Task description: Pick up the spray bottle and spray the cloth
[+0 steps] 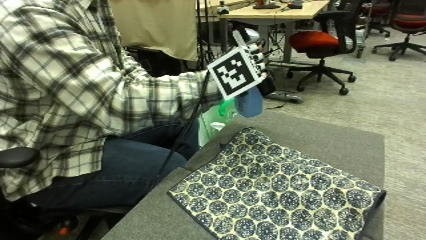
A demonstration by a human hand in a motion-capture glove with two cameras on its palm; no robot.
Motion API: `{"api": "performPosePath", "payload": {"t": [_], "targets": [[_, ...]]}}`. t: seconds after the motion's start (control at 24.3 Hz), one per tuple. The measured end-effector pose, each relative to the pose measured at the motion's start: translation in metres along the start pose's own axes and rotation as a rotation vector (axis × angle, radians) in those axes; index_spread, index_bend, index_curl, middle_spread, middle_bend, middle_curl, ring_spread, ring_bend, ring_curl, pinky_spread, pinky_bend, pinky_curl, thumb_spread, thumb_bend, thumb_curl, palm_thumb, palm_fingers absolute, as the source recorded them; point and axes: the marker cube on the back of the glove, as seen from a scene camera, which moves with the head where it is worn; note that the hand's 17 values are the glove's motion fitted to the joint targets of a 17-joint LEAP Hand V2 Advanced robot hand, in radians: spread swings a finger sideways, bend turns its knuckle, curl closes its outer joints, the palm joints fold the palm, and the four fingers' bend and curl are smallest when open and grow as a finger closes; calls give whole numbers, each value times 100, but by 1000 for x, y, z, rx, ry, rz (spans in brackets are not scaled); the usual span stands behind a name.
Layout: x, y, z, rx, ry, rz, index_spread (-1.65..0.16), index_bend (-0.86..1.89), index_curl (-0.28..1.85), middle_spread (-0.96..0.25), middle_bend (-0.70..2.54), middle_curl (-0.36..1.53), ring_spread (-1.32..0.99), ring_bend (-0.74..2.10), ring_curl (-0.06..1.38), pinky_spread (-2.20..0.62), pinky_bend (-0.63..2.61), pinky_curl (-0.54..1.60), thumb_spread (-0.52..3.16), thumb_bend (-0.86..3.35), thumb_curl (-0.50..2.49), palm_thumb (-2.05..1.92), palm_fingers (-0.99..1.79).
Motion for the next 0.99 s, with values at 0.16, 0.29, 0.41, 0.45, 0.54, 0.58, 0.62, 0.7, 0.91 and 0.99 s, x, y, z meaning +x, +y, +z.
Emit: {"api": "performPosePath", "payload": {"t": [0.16, 0.29, 0.41, 0.45, 0.54, 0.58, 0.62, 0.7, 0.91, 0.99], "targets": [[24, -12, 40, -22, -17, 8, -26, 22, 70, -10, 58, 56, -16, 60, 51, -15, 46, 44, 15, -3, 83, 112, 125], [43, -12, 67, -55, -23, 23, -26, 21, 70, -10, 58, 56, -16, 60, 51, -15, 46, 44, 15, -3, 83, 112, 125], [60, -10, 88, -87, -6, 23, -26, 21, 70, -10, 58, 56, -16, 60, 51, -15, 44, 43, 16, -3, 83, 112, 124], [66, -9, 92, -96, 7, 20, -25, 21, 70, -10, 58, 56, -16, 60, 51, -15, 44, 43, 17, -3, 83, 112, 124], [74, -8, 96, -108, 20, 17, -25, 20, 70, -9, 57, 56, -15, 59, 51, -15, 44, 43, 17, -3, 83, 112, 124], [75, -8, 97, -108, 8, 18, -25, 20, 70, -9, 57, 56, -15, 59, 51, -15, 44, 43, 17, -3, 83, 112, 124], [74, -8, 98, -106, -12, 21, -25, 20, 70, -9, 57, 56, -15, 59, 51, -15, 43, 43, 17, -3, 83, 113, 124], [73, -10, 99, -96, -43, 23, -25, 19, 70, -9, 56, 56, -15, 58, 51, -16, 44, 43, 18, -3, 82, 112, 124], [74, -9, 100, -112, -51, 26, -25, 20, 69, -9, 56, 56, -16, 58, 51, -16, 43, 43, 18, -3, 82, 112, 125], [75, -6, 100, -134, -41, 31, -25, 19, 69, -9, 55, 56, -17, 58, 51, -17, 44, 43, 18, -3, 82, 112, 125]]}}
